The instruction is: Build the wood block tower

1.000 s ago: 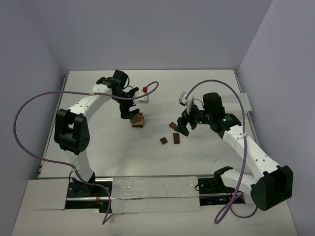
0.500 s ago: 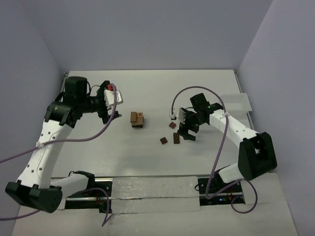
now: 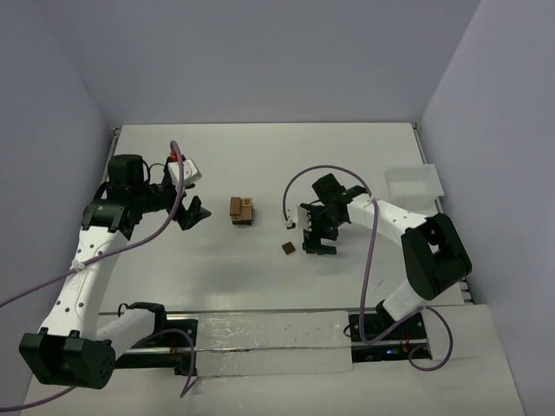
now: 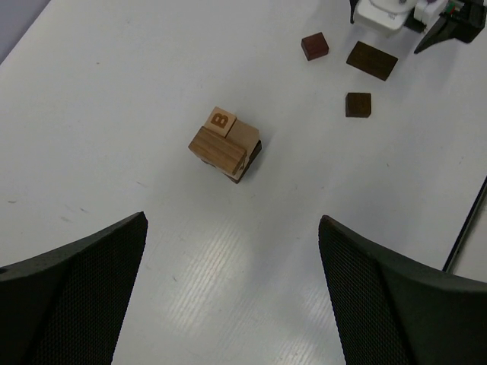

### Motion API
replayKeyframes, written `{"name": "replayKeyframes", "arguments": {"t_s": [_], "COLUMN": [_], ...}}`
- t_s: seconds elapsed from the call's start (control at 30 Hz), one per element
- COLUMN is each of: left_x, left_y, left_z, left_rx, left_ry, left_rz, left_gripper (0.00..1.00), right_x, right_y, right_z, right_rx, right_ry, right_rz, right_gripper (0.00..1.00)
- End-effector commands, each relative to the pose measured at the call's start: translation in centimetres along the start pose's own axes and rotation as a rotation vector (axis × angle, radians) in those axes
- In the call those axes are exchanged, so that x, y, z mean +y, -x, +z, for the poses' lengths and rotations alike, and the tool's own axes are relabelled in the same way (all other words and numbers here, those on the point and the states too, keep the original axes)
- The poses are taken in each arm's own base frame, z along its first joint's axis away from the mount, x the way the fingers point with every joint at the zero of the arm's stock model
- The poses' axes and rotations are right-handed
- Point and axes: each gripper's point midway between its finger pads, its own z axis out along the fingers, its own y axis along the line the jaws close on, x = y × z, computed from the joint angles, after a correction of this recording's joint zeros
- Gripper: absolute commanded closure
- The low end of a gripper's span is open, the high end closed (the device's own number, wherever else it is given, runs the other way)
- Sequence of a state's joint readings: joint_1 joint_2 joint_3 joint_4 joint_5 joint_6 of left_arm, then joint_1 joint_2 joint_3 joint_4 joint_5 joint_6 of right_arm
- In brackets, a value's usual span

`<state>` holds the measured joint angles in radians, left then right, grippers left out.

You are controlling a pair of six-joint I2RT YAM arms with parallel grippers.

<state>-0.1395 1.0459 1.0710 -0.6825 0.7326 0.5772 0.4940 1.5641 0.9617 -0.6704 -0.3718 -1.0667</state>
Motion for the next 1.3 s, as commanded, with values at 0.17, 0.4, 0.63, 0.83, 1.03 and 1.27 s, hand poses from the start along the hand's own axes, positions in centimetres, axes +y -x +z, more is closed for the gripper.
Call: {"name": "replayKeyframes", "arguments": {"t_s": [0.17, 0.4, 0.63, 0.83, 1.03, 1.27], "left_x": [0.5, 0.9, 0.5, 0.6, 0.6, 0.6], "left_y": [2.4, 2.3, 1.7, 1.7, 1.8, 2.0], "left_z": [0.0, 0.2, 0.5, 0.6, 0.8, 1.2], "left_rx": [-0.118, -0.129, -0.127, -0.128, -0.133, -0.136], "left_ry": [0.009, 0.017, 0.006, 0.003, -0.009, -0.035], "left_rz": [-0.030, -0.043, -0.058, -0.058, -0.063, -0.081], "left_gripper": [0.01, 0.01, 0.01, 0.01, 0.01, 0.01], "right_x": [0.1, 0.3, 0.1, -0.3, -0.2, -2.6], "right_y": [1.0, 1.3, 1.8, 2.0, 2.7, 8.4], "right_z": [1.8, 2.7, 3.4, 3.4, 1.8, -3.2], "right_rx": [0.008, 0.008, -0.001, -0.001, -0.020, -0.119], "right_ry": [0.029, 0.042, 0.051, 0.043, 0.039, 0.043], "right_rz": [-0.033, -0.028, -0.017, -0.012, -0.034, -0.072], "right_gripper": [0.00, 0.00, 0.10, 0.37, 0.60, 0.74]}}
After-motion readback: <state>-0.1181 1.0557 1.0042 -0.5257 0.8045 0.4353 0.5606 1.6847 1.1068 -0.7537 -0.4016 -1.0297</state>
